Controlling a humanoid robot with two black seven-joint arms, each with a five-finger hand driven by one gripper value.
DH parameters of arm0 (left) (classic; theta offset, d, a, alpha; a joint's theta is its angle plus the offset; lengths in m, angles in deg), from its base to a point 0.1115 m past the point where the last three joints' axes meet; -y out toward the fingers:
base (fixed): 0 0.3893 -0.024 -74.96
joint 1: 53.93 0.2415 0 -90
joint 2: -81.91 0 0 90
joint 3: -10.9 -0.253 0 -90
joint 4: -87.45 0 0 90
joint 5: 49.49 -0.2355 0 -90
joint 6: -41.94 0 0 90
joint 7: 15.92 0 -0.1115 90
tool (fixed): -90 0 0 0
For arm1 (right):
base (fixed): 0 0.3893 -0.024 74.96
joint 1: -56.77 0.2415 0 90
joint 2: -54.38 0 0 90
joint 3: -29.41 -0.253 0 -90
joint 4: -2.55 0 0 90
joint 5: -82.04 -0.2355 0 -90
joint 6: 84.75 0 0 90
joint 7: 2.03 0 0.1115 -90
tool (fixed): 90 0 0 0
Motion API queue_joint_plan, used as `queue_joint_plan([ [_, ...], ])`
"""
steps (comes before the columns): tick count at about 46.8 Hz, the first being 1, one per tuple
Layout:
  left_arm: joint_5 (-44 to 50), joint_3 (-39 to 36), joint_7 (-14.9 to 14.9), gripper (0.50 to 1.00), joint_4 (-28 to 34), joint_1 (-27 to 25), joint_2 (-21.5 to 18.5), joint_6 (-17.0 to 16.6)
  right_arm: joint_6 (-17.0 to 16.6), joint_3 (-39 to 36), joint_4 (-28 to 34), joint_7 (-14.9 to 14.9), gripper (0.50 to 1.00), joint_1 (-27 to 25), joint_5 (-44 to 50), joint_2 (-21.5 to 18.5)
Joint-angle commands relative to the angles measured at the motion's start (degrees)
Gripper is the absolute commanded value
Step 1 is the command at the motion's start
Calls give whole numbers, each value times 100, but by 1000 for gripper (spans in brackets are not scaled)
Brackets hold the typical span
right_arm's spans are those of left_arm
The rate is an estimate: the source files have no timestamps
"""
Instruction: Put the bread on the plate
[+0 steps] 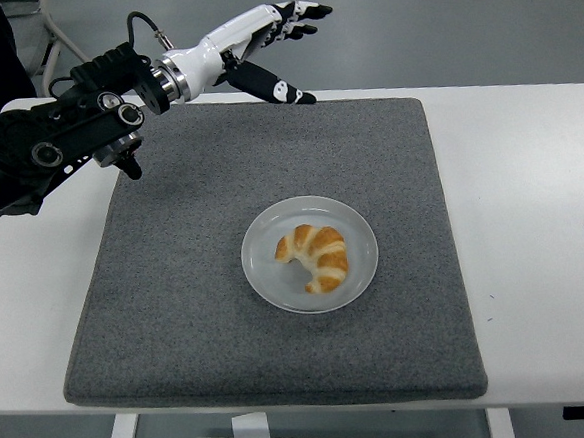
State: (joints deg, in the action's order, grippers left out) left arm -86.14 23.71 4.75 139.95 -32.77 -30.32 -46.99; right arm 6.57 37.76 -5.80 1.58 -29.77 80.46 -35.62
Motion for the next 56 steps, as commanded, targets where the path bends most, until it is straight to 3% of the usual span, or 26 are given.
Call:
queue_joint_plan([
  [1,509,20,-1,992,-301,2,131,-98,0,0,0,-1,932,-3,0,0],
  [24,3585,81,-19,994,-1726,20,351,-28,0,0,0,-1,930,5,0,0],
  [36,4245,634,-63,992,-1945,257,351,148,0,0,0,-1,932,5,0,0],
  [45,4579,1364,-572,994,-2077,573,412,130,0,0,0,-1,932,5,0,0],
  [56,4641,1882,-634,994,-2560,872,746,139,0,0,0,-1,930,-3,0,0],
])
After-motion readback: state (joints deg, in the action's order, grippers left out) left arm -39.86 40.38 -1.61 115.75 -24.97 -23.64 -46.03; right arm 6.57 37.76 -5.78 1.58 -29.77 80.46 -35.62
